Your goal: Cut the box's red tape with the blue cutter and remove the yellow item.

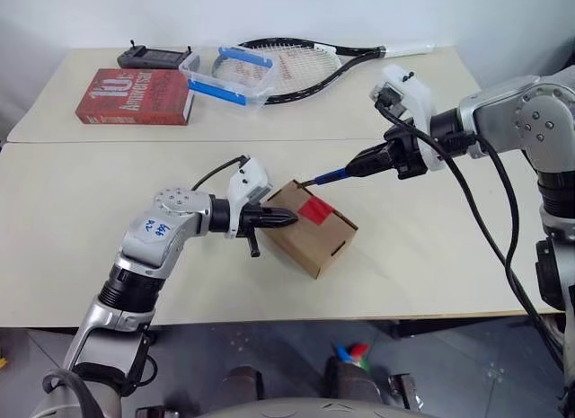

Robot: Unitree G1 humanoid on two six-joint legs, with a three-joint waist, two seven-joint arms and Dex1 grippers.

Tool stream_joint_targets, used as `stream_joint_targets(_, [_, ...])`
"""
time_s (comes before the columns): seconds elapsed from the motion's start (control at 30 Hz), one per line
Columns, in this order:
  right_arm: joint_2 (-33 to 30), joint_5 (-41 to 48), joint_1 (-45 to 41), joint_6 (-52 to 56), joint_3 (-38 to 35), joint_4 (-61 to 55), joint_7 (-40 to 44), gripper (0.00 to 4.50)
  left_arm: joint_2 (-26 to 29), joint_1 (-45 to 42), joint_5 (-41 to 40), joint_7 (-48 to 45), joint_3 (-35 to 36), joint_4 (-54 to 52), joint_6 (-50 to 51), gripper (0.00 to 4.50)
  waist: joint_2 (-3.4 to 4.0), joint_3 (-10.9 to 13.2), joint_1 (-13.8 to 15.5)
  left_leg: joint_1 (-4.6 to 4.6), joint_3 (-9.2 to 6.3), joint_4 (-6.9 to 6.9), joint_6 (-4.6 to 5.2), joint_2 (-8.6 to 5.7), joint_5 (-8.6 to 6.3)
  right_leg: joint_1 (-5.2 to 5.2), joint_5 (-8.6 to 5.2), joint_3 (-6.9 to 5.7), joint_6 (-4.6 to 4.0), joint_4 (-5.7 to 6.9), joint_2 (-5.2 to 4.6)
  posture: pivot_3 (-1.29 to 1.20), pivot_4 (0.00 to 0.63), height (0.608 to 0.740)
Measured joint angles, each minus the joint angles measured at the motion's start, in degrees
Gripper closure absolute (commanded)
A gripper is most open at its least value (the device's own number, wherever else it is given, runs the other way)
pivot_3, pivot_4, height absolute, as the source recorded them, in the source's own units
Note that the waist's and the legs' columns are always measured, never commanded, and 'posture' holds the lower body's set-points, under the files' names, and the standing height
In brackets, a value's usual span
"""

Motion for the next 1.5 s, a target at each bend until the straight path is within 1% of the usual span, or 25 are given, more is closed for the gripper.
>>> stream_joint_targets(0.33, [-0.18, -1.74, 1.02, -0.33, -0.11, -0.75, 1.97, 4.35, -0.01, 0.4, 0.01, 0.63, 0.02, -0.27, -0.01, 4.5, 0.01, 0.0, -0.02, 0.04, 0.01, 0.01, 0.0, 0.0, 0.0, 0.01, 0.0, 0.02, 0.0, 0.02, 0.0, 0.0, 0.15, 0.74])
stream_joint_targets(0.57, [-2.37, -2.38, 1.43, -1.15, -0.06, -0.78, 4.62, 4.35, -0.02, 0.95, -0.04, 1.04, 0.16, -0.82, 0.03, 4.5, 0.01, -0.01, 0.0, 0.04, 0.01, 0.01, 0.0, 0.0, 0.0, 0.02, 0.0, 0.03, 0.0, 0.01, 0.0, 0.0, 0.15, 0.74])
stream_joint_targets(0.87, [-3.24, -3.95, 3.47, -2.32, -0.09, -3.04, 6.26, 4.35, -0.02, 1.06, -0.06, 1.05, 0.25, -0.89, 0.08, 4.5, 0.01, -0.01, -0.01, 0.07, 0.02, 0.03, 0.0, 0.0, 0.0, 0.03, 0.0, 0.04, 0.0, 0.04, 0.0, 0.0, 0.15, 0.74])
stream_joint_targets(1.2, [-2.5, -4.15, 4.47, -1.87, -1.34, -4.78, 5.83, 4.35, -0.01, 1.04, 0.01, 0.86, 0.25, -0.62, -0.31, 4.5, 0.01, -0.01, -0.03, 0.08, 0.02, 0.03, 0.0, 0.0, 0.0, 0.04, 0.0, 0.05, 0.0, 0.04, 0.0, 0.0, 0.15, 0.74])
stream_joint_targets(1.37, [-1.18, -5.72, 2.91, -3.41, -1.54, -1.05, 5.39, 4.35, -0.01, 1.08, 0.02, 0.8, 0.26, -0.37, -0.83, 4.5, 0.02, -0.01, -0.1, 0.09, 0.04, 0.05, -0.01, 0.0, 0.0, 0.05, 0.0, 0.07, 0.0, 0.06, 0.0, 0.0, 0.15, 0.74])
stream_joint_targets(1.5, [-0.4, -6.15, 1.87, -3.6, -1.92, -0.55, 5.45, 4.35, -0.02, 1.24, 0.02, 0.76, 0.2, -0.37, -1.17, 4.5, 0.01, -0.01, -0.07, 0.1, 0.04, 0.05, -0.01, 0.0, 0.0, 0.05, 0.0, 0.07, 0.0, 0.06, 0.0, 0.0, 0.15, 0.74])
